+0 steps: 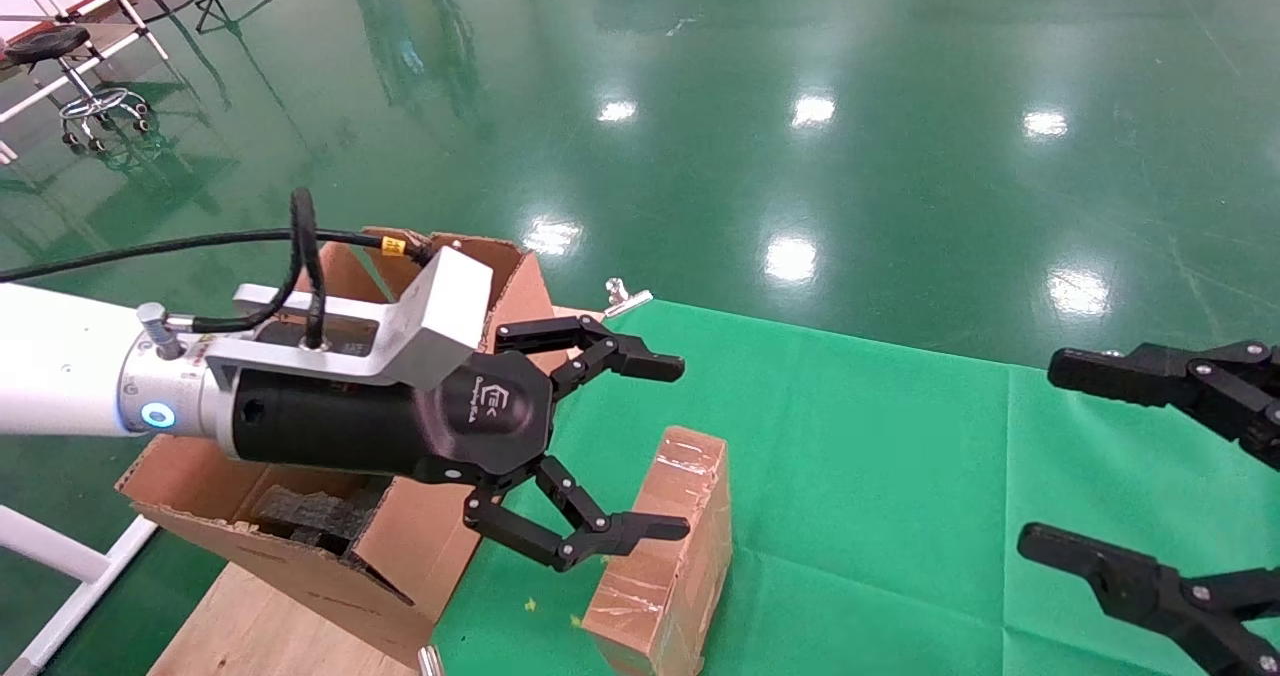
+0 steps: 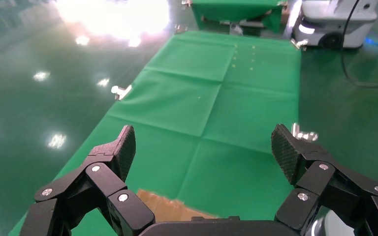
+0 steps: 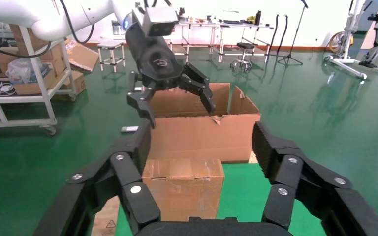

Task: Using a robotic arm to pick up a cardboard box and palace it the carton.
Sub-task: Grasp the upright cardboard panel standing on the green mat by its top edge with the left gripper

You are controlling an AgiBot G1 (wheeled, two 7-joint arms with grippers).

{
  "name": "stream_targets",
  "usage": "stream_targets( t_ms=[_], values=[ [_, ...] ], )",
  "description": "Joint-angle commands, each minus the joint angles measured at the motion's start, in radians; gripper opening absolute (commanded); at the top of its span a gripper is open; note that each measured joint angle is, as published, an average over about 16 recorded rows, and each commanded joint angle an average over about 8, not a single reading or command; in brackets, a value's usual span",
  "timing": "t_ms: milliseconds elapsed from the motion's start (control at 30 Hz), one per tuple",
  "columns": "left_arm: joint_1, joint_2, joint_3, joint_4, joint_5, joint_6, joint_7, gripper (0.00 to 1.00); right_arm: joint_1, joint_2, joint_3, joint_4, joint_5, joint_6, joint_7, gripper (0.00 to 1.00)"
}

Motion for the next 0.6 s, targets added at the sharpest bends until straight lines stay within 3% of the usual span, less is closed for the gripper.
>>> stream_targets(
  t_ms=[33, 167, 333, 600],
  values=[
    [0.004, -0.007, -0.001, 0.002, 0.0, 0.002, 0.001, 1.0, 0.0, 0.0, 0.0, 0.0, 0.0, 0.0, 0.0, 0.0],
    [-0.017, 0.011, 0.033, -0.033, 0.061, -0.059, -0.13, 1.0, 0.0, 0.0, 0.0, 0.0, 0.0, 0.0, 0.0, 0.0],
    [-0.122, 0.096, 0.134, -0.075, 0.246, -0.129, -0.409, 1.0, 0.0, 0.0, 0.0, 0.0, 0.0, 0.0, 0.0, 0.0],
    [-0.352, 0.276, 0.293, -0.092, 0.532, -0.082, -0.832, 1.0, 0.0, 0.0, 0.0, 0.0, 0.0, 0.0, 0.0, 0.0]
  ],
)
